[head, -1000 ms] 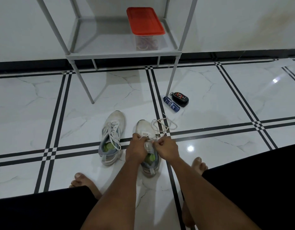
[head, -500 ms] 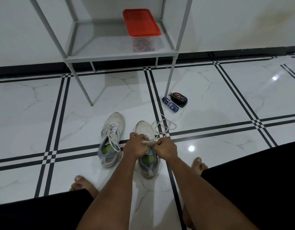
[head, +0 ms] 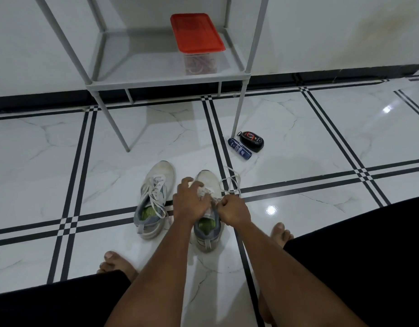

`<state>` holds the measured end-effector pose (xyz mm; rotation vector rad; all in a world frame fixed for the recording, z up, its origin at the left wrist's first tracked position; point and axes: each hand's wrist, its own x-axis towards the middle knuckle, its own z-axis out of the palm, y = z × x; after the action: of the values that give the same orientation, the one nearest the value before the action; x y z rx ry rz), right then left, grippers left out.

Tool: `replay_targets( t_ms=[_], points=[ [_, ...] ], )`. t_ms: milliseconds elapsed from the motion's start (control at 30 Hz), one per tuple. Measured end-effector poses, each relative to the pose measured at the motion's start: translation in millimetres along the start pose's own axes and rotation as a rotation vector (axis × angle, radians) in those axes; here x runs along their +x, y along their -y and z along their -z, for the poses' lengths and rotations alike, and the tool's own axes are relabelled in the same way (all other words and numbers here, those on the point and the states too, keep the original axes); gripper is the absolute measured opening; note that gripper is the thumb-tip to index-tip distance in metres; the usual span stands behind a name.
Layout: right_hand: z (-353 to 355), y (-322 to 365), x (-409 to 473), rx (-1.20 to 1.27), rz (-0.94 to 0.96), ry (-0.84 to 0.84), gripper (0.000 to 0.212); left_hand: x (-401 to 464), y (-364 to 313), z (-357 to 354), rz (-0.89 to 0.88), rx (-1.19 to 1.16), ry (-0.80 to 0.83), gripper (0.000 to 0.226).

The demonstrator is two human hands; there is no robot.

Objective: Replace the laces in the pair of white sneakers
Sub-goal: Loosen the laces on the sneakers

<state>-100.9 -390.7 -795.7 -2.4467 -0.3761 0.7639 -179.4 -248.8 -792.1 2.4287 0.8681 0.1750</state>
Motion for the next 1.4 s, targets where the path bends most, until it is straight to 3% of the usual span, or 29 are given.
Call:
replay_targets(
  t_ms=[33,100,167,233,300,400,467,567,667,800,867,900,967,1100,1167,1233,1300,1400],
  points=[
    [1,1,-1,-0.018,0.013,0.007,0.018,-1,3,-8,-0.073,0.135,0.095,0.037],
    [2,2,-1,-0.042,0.019,0.010,0.016,-1,5,-20,-0.144,0.233,0.120,0.028],
    [3,1,-1,-0.055,0.011,0.002,0.017,-3,-1,-21,-0.080,0.022,-0.034,0.022],
    [3,-2,0,-0.049,0.003,0.000,0.019,2,-4,-9,0.121,-0.249,-0.280,0.023],
    [2,-2,1,-0.040,0.007,-0.001,0.023,14,3,6,0.187,-0.225,-0.427,0.026],
    [3,-3,1,-0.037,0.021,0.003,0.021,20,5,16,0.038,-0.097,-0.114,0.018],
    [3,-2,1,-0.048,0.037,0.018,0.020,13,0,8,-0.051,0.060,0.114,0.026],
    [4,-2,1,-0.039,0.043,0.013,0.022,0,-4,-14,-0.184,0.317,0.184,0.027],
    [3,-5,2,-0.044,0.022,0.019,0.023,-2,0,-14,-0.128,0.106,-0.032,0.016],
    [1,-5,5,-0.042,0.000,0.027,0.025,21,8,21,0.371,-0.347,-0.636,0.017],
    [0,-6,7,-0.043,-0.003,0.027,0.024,30,10,39,0.541,-0.335,-0.776,0.021],
    [-1,-6,8,-0.044,-0.011,0.030,0.025,29,10,42,0.528,-0.272,-0.784,0.023],
    [0,-5,7,-0.046,-0.013,0.037,0.026,19,7,39,0.342,-0.117,-0.665,0.034],
    [2,-3,6,-0.062,-0.004,0.045,0.018,0,-5,3,-0.064,0.222,0.043,0.048],
    [2,-3,5,-0.051,-0.002,0.049,0.015,-7,-5,-13,-0.174,0.383,0.175,0.041],
    [2,-4,5,-0.050,0.002,0.056,0.016,-8,-3,-17,-0.220,0.382,0.130,0.034],
    [3,-4,6,-0.064,0.006,0.064,0.014,-5,-1,-13,-0.206,0.233,0.000,0.025],
    [1,-4,8,-0.055,0.010,0.059,0.015,9,-1,11,0.145,-0.141,-0.305,0.018]
  ],
)
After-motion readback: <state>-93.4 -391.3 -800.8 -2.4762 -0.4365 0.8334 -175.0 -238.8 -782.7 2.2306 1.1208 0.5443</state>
